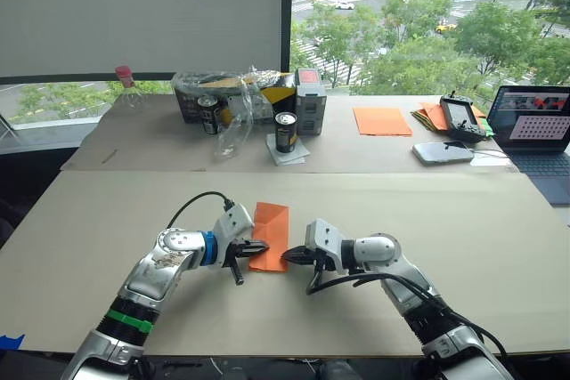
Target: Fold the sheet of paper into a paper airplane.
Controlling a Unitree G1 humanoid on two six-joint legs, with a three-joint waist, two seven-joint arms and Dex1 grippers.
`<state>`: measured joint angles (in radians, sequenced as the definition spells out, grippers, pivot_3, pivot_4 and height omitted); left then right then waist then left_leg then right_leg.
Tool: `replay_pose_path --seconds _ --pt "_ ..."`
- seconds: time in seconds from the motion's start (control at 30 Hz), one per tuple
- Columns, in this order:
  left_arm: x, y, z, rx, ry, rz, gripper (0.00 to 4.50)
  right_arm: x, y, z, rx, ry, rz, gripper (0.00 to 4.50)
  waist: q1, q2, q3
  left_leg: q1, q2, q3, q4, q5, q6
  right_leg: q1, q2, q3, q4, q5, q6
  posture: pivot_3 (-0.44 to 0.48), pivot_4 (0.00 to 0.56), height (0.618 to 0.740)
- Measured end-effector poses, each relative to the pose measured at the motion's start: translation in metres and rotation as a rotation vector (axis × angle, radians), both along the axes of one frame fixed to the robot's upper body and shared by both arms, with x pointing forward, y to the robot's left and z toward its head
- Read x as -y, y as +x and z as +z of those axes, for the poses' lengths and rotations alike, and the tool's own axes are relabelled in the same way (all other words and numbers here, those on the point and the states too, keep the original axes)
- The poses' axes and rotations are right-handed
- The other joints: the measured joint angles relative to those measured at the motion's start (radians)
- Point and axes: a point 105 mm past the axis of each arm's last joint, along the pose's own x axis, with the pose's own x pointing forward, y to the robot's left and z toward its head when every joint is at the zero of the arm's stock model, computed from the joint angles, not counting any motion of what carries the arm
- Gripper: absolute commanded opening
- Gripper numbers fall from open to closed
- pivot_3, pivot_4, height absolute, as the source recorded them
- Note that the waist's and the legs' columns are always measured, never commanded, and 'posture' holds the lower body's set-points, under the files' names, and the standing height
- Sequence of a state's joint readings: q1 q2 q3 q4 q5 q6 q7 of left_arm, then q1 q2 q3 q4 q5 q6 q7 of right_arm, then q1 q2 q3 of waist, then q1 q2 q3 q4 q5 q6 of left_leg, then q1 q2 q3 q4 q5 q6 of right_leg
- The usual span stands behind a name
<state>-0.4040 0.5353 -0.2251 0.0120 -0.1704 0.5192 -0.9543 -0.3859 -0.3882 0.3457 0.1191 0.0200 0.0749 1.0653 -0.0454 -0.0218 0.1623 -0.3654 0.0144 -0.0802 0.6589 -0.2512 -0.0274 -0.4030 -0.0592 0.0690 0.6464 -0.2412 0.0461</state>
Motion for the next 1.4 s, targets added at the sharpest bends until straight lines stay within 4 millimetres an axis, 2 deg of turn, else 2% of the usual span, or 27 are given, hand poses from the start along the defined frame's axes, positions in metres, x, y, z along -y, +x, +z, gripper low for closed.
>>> replay_pose_path --seconds 0.17,0.4,0.53,0.67,0.8,0.97,1.2,1.27,1.4 --pt "0.000 0.000 -0.001 -0.005 0.001 -0.003 0.00 0.003 -0.018 -0.004 -0.009 -0.041 0.045 0.02 0.001 0.000 0.000 0.002 0.000 0.000 0.000 0.000 0.000 0.002 0.000 0.000 0.000 -0.004 0.007 0.000 0.150 0.730" --pt "0.002 -0.001 -0.001 0.004 -0.002 -0.013 0.00 0.005 -0.019 0.005 0.004 -0.075 0.051 0.02 0.003 0.000 0.000 0.001 0.000 0.000 0.000 0.000 0.000 0.001 0.000 0.000 0.000 -0.004 0.007 0.000 0.150 0.730" --pt "0.002 0.000 -0.002 0.002 -0.002 -0.010 0.00 0.004 -0.008 0.020 0.013 -0.067 0.026 0.02 0.003 0.000 0.000 -0.001 0.000 0.000 0.000 0.000 0.000 -0.001 0.000 0.000 0.000 -0.004 0.007 0.000 0.150 0.730" --pt "0.002 0.000 -0.001 0.003 -0.004 -0.010 0.00 -0.009 0.014 0.038 0.081 -0.030 0.001 0.02 0.002 0.000 0.000 0.000 0.000 0.000 0.000 0.000 0.000 -0.001 0.000 0.000 0.000 -0.004 0.006 0.000 0.150 0.730" --pt "0.004 0.001 0.000 0.007 -0.007 -0.016 0.00 -0.017 0.018 0.012 0.026 -0.066 0.000 0.02 0.006 0.000 0.000 -0.002 -0.001 0.000 0.000 0.000 0.000 -0.001 -0.001 0.000 -0.001 0.000 0.000 0.000 0.150 0.730" --pt "0.003 0.002 0.000 0.003 -0.006 -0.014 0.00 -0.018 0.017 0.009 0.011 -0.044 0.009 0.02 0.004 0.000 0.000 -0.001 0.000 0.000 0.000 0.000 0.000 0.000 0.000 0.000 0.000 0.000 0.000 0.000 0.150 0.730" --pt "0.003 0.001 0.000 0.002 -0.005 -0.017 0.00 -0.015 -0.017 -0.001 -0.111 -0.014 0.113 0.02 0.003 0.000 0.000 -0.001 0.000 0.000 0.000 0.000 0.000 0.000 0.000 0.000 -0.001 0.000 0.000 0.000 0.150 0.730" --pt "0.003 0.001 0.000 0.002 -0.005 -0.017 0.00 -0.014 -0.021 -0.002 -0.154 0.007 0.111 0.02 0.003 0.000 0.000 -0.001 0.000 0.000 0.000 0.000 0.000 0.000 0.000 0.000 0.000 -0.003 0.005 0.000 0.150 0.730" --pt "0.004 0.001 0.001 -0.002 -0.013 -0.015 0.00 -0.009 -0.024 0.000 -0.227 0.052 0.084 0.02 0.004 0.000 0.000 -0.001 0.000 0.000 0.000 0.000 0.000 -0.001 0.000 0.000 -0.001 -0.003 0.004 0.000 0.150 0.730"
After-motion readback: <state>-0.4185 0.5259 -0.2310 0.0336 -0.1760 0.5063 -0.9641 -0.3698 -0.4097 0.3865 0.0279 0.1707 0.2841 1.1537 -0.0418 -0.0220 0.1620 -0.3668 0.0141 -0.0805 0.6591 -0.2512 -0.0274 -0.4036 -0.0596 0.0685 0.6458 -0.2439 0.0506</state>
